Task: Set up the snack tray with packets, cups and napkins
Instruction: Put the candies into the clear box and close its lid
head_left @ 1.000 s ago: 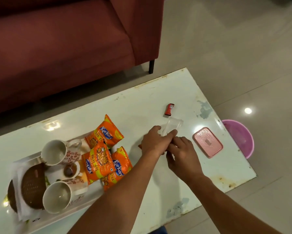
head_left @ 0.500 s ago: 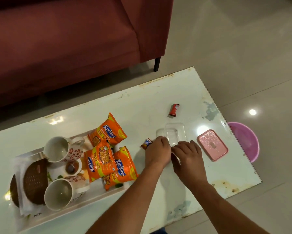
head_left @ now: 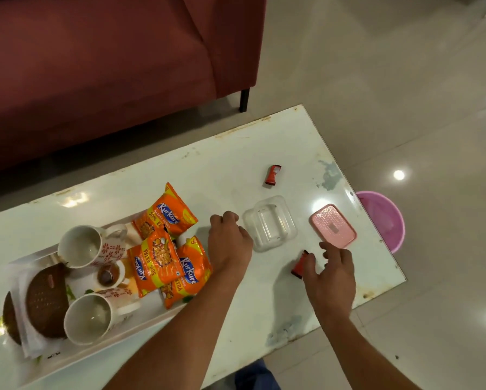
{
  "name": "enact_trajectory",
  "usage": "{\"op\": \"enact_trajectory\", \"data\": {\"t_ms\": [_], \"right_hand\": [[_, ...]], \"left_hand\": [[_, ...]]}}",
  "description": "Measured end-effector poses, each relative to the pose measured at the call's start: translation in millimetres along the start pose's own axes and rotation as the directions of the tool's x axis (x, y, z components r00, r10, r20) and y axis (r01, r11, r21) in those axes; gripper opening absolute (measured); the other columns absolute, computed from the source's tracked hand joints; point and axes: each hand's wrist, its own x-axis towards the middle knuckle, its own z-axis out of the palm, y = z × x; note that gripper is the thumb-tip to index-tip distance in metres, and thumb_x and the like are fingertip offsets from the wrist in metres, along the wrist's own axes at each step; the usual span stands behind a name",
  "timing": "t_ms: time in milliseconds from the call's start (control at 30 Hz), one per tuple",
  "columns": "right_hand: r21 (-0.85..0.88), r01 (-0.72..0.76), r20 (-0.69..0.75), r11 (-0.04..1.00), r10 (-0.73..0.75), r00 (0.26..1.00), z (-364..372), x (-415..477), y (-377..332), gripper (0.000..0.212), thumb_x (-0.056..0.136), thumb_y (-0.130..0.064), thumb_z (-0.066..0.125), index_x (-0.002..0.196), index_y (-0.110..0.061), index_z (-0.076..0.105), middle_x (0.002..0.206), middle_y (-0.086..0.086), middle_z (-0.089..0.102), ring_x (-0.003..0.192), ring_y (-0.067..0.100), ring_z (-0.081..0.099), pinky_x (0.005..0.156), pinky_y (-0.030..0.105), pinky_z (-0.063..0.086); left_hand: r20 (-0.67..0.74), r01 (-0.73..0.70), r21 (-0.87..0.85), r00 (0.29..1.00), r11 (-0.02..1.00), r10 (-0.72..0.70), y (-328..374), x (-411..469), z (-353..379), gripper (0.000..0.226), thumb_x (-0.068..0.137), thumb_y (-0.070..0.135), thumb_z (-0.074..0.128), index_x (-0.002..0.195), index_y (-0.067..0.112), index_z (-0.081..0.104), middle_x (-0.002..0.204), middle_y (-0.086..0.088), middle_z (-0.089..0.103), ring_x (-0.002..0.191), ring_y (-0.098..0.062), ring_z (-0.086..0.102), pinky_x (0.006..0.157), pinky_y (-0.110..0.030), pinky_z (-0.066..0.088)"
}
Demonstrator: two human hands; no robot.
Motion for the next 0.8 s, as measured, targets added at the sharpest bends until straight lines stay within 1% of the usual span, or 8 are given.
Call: {"op": "enact_trajectory", "data": {"t_ms": [67, 133, 333, 400, 567, 633, 700, 800], "right_hand": [[-0.057, -0.114, 0.092, 0.992, 0.119, 0.989, 1, -2, 4, 0.043, 0.093, -0.049, 0.061, 0.126, -0.023, 0.06, 0.115, 0.0, 0.065, 0.097, 0.022, 0.066, 0.071, 0.031, 0.047], [-0.115, -0.141, 0.164, 0.983, 0.158, 0.974, 5, 0, 1, 0.049, 0.09, -0.055, 0.063, 0.126, -0.022, 0.06, 0.115, 0.0, 0.066, 0.097, 0.023, 0.067, 0.073, 0.031, 0.048], [-0.12, -0.143, 0.164, 0.982, 0.162, 0.973, 15, 8, -14, 0.023, 0.094, -0.035, 0.062, 0.109, -0.018, 0.068, 0.101, 0.005, 0.069, 0.086, 0.027, 0.065, 0.069, 0.032, 0.048], [-0.018, -0.122, 0.069, 0.992, 0.123, 0.99, 9, 6, -23, 0.019, 0.093, -0.031, 0.065, 0.107, -0.019, 0.07, 0.098, 0.0, 0.07, 0.082, 0.021, 0.066, 0.068, 0.029, 0.046], [0.189, 0.113, -0.108, 0.975, -0.094, 0.99, -1, 10, -66, 0.027, 0.091, -0.032, 0.071, 0.117, -0.023, 0.069, 0.095, -0.01, 0.068, 0.08, 0.004, 0.063, 0.069, 0.019, 0.05], [0.172, 0.181, -0.09, 0.968, -0.167, 0.982, 3, 17, -79, 0.032, 0.092, -0.032, 0.071, 0.123, -0.023, 0.067, 0.096, -0.009, 0.068, 0.086, 0.008, 0.062, 0.069, 0.022, 0.051], [0.096, 0.211, -0.019, 0.973, -0.21, 0.978, 9, 25, -84, 0.036, 0.093, -0.032, 0.069, 0.127, -0.022, 0.064, 0.099, -0.005, 0.07, 0.094, 0.015, 0.061, 0.072, 0.034, 0.055], [0.034, 0.171, 0.063, 0.985, -0.173, 0.983, 14, 30, -81, 0.042, 0.094, -0.04, 0.066, 0.132, -0.023, 0.061, 0.107, -0.003, 0.069, 0.099, 0.017, 0.063, 0.076, 0.036, 0.056]], "left_hand": [[0.019, -0.023, 0.069, 1.0, 0.997, 0.022, -5, 0, 1, 0.036, 0.093, 0.016, 0.065, 0.128, 0.015, 0.059, 0.131, -0.011, 0.051, 0.109, -0.029, 0.062, 0.084, -0.034, 0.053], [0.037, -0.046, 0.124, 0.998, 0.991, 0.042, -9, 0, 4, 0.039, 0.092, 0.018, 0.067, 0.13, 0.015, 0.057, 0.133, -0.012, 0.049, 0.114, -0.03, 0.059, 0.09, -0.035, 0.052], [0.041, -0.067, 0.157, 0.997, 0.985, 0.061, -13, 3, 14, 0.037, 0.095, 0.018, 0.066, 0.129, 0.013, 0.055, 0.134, -0.013, 0.048, 0.117, -0.029, 0.059, 0.088, -0.032, 0.052], [0.032, -0.057, 0.156, 0.998, 0.986, 0.053, -13, 4, 16, 0.036, 0.095, 0.016, 0.065, 0.129, 0.014, 0.055, 0.132, -0.012, 0.051, 0.115, -0.027, 0.06, 0.084, -0.03, 0.054], [0.014, 0.006, 0.099, 1.0, 0.995, -0.007, -16, 1, 19, 0.039, 0.093, 0.016, 0.067, 0.13, 0.015, 0.055, 0.131, -0.012, 0.054, 0.114, -0.027, 0.062, 0.084, -0.032, 0.057], [-0.021, 0.032, 0.022, 0.999, 0.999, -0.032, -14, -4, 20, 0.042, 0.093, 0.017, 0.068, 0.133, 0.015, 0.054, 0.131, -0.012, 0.056, 0.115, -0.028, 0.062, 0.084, -0.033, 0.058], [-0.075, 0.04, -0.083, 0.996, 0.996, -0.047, -8, -9, 19, 0.04, 0.094, 0.017, 0.067, 0.132, 0.014, 0.056, 0.129, -0.011, 0.058, 0.114, -0.028, 0.064, 0.083, -0.034, 0.058], [-0.179, -0.027, -0.169, 0.984, 0.985, -0.004, 5, -18, 16, 0.038, 0.094, 0.022, 0.067, 0.131, 0.015, 0.057, 0.125, -0.01, 0.062, 0.107, -0.026, 0.067, 0.081, -0.034, 0.061]]}}
